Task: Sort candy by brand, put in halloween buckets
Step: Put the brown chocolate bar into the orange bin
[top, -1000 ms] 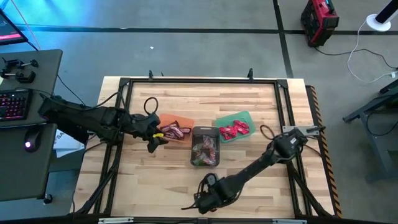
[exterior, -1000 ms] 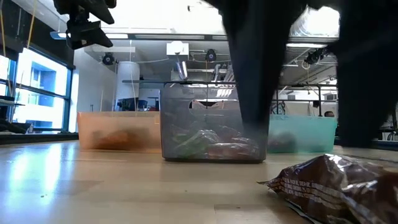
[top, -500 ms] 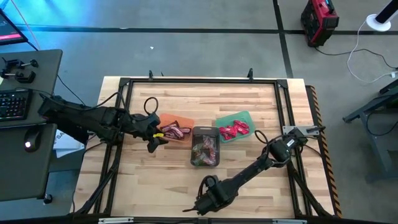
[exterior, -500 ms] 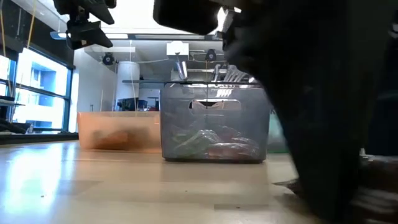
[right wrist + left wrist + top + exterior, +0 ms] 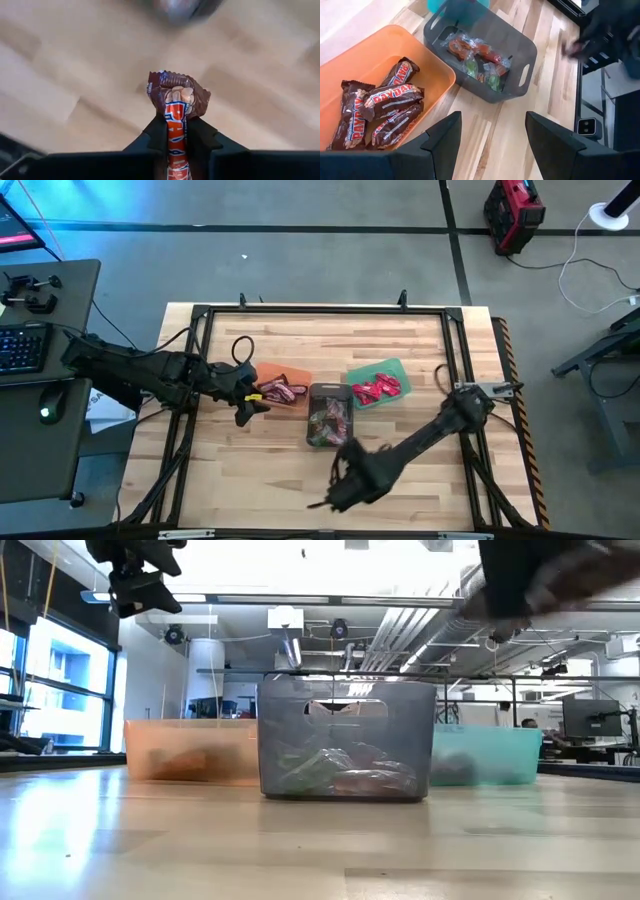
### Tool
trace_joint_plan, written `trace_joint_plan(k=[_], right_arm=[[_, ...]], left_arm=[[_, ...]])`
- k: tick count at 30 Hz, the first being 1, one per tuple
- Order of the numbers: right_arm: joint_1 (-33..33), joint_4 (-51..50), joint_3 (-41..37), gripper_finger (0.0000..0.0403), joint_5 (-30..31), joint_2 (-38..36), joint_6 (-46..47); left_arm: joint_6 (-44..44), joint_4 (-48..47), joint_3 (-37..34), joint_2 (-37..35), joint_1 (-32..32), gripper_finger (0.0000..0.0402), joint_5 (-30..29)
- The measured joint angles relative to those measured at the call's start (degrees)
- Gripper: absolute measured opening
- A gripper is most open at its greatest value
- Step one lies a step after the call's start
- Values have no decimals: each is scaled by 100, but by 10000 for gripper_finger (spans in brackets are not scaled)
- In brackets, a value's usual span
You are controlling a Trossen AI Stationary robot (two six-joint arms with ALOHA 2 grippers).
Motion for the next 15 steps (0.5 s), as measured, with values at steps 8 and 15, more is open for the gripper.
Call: trace_joint_plan(k=[8,15], right_arm=[[-351,0,7,6,1975,-1283,-744],[-1504,2292,-1,19,1906,-1114,-3773]], left_arm=[[334,9,2,0,-241,211,-7],[565,1122,2,-132,-733,211,-15]])
